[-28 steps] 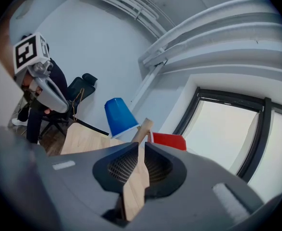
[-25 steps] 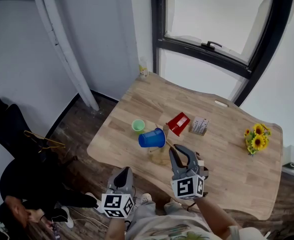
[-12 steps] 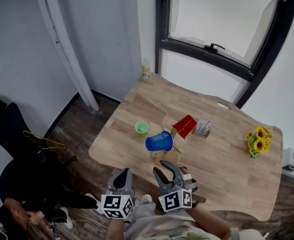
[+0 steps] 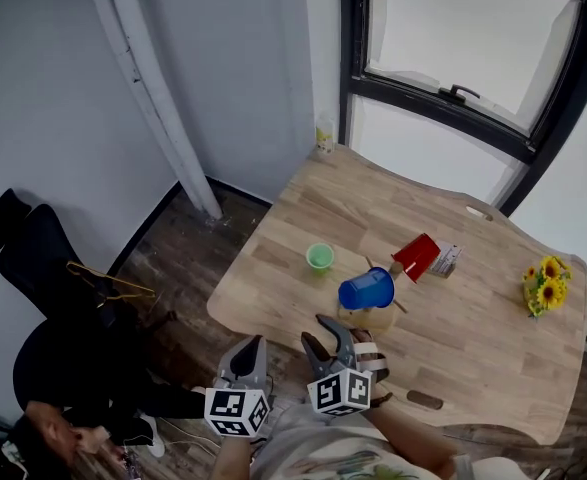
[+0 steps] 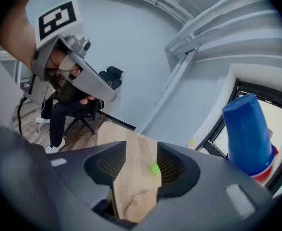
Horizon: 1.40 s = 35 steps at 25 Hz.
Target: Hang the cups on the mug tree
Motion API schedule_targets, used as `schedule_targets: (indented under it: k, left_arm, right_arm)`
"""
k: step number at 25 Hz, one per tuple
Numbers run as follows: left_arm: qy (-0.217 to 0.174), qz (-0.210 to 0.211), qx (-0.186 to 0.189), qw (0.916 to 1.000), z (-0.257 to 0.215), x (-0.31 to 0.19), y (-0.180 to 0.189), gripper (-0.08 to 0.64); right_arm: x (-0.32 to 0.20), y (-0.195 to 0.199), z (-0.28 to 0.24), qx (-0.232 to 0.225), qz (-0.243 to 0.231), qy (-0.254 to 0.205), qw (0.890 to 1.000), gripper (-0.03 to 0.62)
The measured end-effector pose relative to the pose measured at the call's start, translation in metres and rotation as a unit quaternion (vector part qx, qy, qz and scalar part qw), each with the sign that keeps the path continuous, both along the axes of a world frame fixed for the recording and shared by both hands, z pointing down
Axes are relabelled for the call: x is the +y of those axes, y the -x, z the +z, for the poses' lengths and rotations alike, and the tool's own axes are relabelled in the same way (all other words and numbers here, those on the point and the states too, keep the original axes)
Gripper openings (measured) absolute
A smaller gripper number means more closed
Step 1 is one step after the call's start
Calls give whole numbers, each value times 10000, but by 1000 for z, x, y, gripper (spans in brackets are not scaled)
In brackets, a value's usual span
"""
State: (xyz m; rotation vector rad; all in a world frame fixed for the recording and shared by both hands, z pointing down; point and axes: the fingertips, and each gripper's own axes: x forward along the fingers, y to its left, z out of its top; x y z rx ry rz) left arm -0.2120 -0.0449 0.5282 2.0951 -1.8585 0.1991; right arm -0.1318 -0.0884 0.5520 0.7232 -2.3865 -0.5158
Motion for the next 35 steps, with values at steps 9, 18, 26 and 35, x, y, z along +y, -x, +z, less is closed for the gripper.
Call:
schedule_targets:
  k: [9, 18, 26, 35]
  left_arm:
    - [48, -103, -58, 9999, 5, 5, 39, 5]
    - [73, -136, -5, 9999, 9, 3, 53, 5]
    - [133, -79, 84, 9998, 17, -7, 52, 5]
    - [271, -184, 135, 9994, 27, -9, 61, 5]
  right_arm:
    - [-55, 43, 35, 938, 511, 91, 9942, 235]
    - [-116, 53, 56, 1446, 1090, 456, 9824, 235]
    - [-158, 45, 89, 2011, 1247, 955, 9669, 233]
    - [-177, 40, 135, 2707, 1143, 1337, 9464, 184]
